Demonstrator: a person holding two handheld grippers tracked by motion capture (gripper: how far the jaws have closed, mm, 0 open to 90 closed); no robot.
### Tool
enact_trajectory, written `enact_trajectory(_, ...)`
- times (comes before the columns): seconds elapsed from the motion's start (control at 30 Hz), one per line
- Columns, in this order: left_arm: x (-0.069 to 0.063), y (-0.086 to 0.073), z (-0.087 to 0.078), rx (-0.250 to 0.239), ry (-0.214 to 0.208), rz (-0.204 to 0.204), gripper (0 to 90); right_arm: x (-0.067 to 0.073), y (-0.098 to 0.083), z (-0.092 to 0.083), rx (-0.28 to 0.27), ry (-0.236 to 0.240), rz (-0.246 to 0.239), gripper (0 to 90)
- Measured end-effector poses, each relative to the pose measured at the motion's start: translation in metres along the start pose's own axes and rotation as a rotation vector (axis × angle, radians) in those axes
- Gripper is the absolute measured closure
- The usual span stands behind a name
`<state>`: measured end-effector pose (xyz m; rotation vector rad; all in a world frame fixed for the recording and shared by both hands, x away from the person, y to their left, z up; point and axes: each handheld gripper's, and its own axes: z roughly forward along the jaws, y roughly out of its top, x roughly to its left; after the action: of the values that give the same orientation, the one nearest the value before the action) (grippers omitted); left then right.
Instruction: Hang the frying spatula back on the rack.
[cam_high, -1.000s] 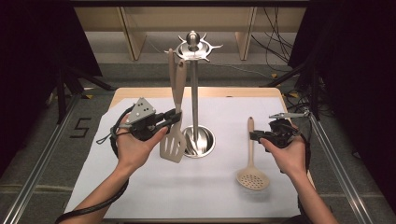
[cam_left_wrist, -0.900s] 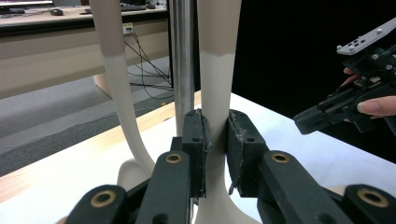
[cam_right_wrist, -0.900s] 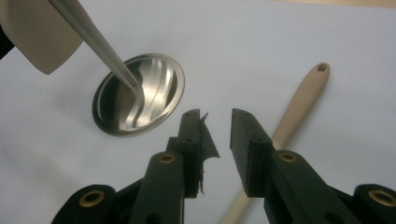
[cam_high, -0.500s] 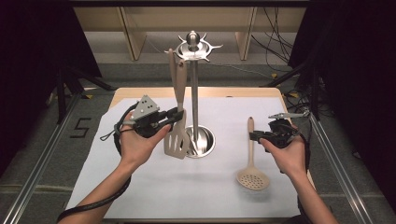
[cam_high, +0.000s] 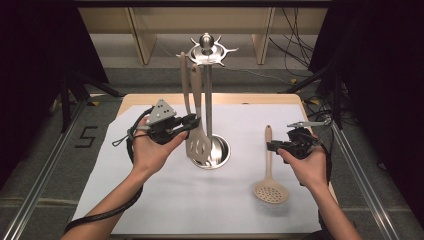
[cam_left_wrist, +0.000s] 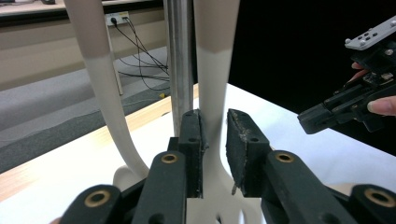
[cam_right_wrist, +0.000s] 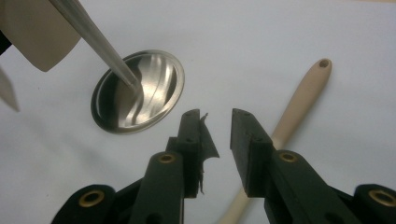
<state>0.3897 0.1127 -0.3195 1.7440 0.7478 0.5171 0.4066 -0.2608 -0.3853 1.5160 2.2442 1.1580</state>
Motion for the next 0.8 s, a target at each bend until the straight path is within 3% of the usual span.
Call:
enact_trajectory(0.17, -0.005, 0.006, -0.008, -0.027, -0.011, 0.009, 73.1, 0.001, 0.0, 0.0, 0.006, -0.002, 0.009, 74.2)
enact_trajectory(0.43, -0.012, 0.032, -0.026, -0.095, -0.02, 0.034, 88.8, 0.001, 0.0, 0.0, 0.004, -0.002, 0.011, 74.3)
enact_trajectory(0.8, -0.02, 0.065, -0.038, -0.185, -0.024, 0.046, 89.3, 0.0, 0.0, 0.001, -0.004, 0.001, -0.012, 74.3)
